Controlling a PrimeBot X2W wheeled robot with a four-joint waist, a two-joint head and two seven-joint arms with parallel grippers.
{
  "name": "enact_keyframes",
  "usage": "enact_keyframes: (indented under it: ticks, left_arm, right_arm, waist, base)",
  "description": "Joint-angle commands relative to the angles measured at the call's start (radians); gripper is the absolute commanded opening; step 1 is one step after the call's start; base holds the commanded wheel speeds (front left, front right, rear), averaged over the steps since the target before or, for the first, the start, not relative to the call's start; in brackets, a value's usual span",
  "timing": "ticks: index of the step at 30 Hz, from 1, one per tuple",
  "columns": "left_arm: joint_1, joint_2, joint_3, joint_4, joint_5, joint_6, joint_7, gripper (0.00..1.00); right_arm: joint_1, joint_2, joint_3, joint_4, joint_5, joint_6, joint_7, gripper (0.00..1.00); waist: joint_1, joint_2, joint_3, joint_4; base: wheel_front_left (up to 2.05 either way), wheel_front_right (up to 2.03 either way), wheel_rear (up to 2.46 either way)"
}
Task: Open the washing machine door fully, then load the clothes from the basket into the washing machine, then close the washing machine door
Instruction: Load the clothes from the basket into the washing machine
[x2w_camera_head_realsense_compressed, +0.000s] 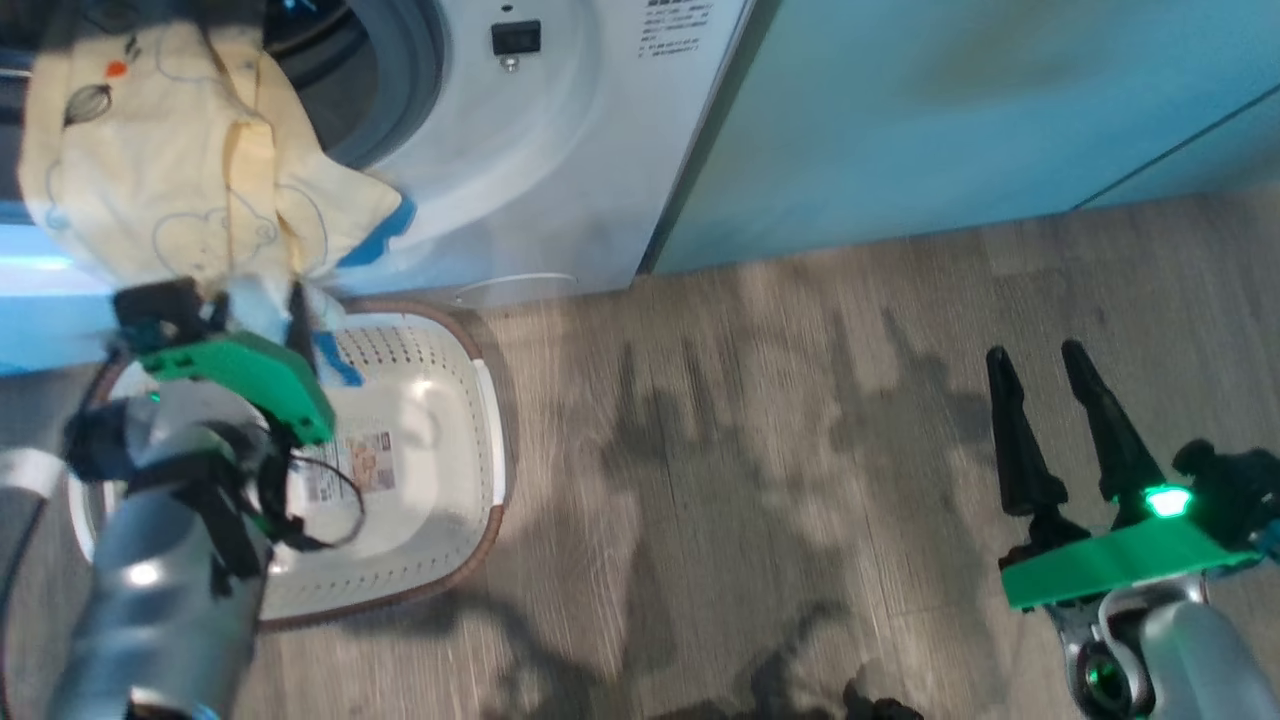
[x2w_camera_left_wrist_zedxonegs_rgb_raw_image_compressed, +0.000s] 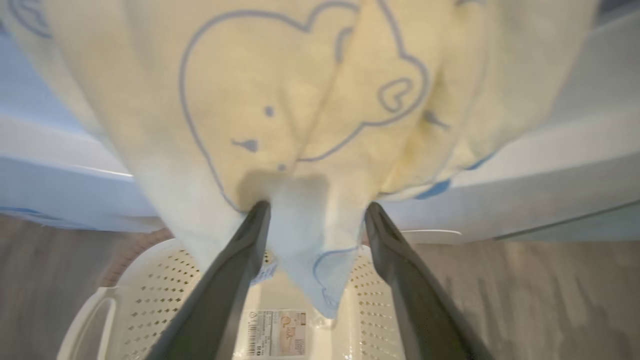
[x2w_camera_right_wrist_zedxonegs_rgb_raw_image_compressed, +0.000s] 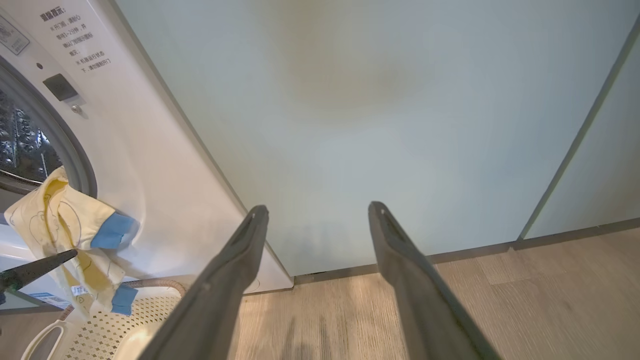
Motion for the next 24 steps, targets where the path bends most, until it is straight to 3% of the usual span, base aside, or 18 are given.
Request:
enact_keyframes:
  ticks: [1, 15, 19, 20, 22, 23, 24]
  left_arm:
    - [-0.045, 0.049, 0.032, 0.011, 0.007, 0.013, -0.015, 1.00]
    - [-0.211, 0.095, 0.053, 0.221, -0.009, 0.048, -0.099, 1.00]
    - [-0.236, 0.098, 0.061, 0.258, -0.023, 0.036, -0.119, 1.00]
    - [-0.241, 0.098, 0.064, 0.264, -0.028, 0.029, -0.123, 0.96]
    - [-0.249, 0.097, 0.064, 0.273, -0.033, 0.013, -0.129, 0.58]
    - [-0.252, 0.098, 0.063, 0.278, -0.034, 0.006, -0.132, 0.15]
    - [-0.255, 0.098, 0.061, 0.280, -0.033, -0.001, -0.134, 0.00]
  right_arm:
    - [-0.023, -0.002, 0.013, -0.033, 0.000, 0.000, -0.007, 1.00]
    - [-0.047, 0.002, 0.022, -0.031, -0.002, 0.000, -0.007, 1.00]
    - [-0.047, 0.002, 0.023, -0.031, -0.004, 0.000, -0.007, 1.00]
    - [-0.047, 0.002, 0.024, -0.031, -0.005, 0.000, -0.007, 1.00]
    - [-0.047, 0.001, 0.023, -0.030, -0.005, 0.000, -0.007, 1.00]
    - [-0.047, 0.000, 0.024, -0.029, -0.006, 0.000, -0.007, 1.00]
    - [-0.047, -0.001, 0.024, -0.029, -0.006, 0.000, -0.007, 1.00]
  waist:
    - [-0.0002, 0.0000, 0.023, -0.001]
    - [-0.0002, 0.0000, 0.064, -0.003]
    - [-0.0002, 0.0000, 0.067, -0.003]
    - [-0.0002, 0.0000, 0.068, -0.002]
    - [-0.0002, 0.0000, 0.068, -0.001]
    - [-0.0002, 0.0000, 0.068, -0.001]
    - [-0.0002, 0.0000, 0.067, 0.000]
  base:
    - [0.00, 0.00, 0.00]
    - [0.00, 0.00, 0.00]
    - [0.00, 0.00, 0.00]
    - [0.00, 0.00, 0.00]
    - [0.00, 0.00, 0.00]
    - [0.00, 0.00, 0.00]
    - [0.00, 0.00, 0.00]
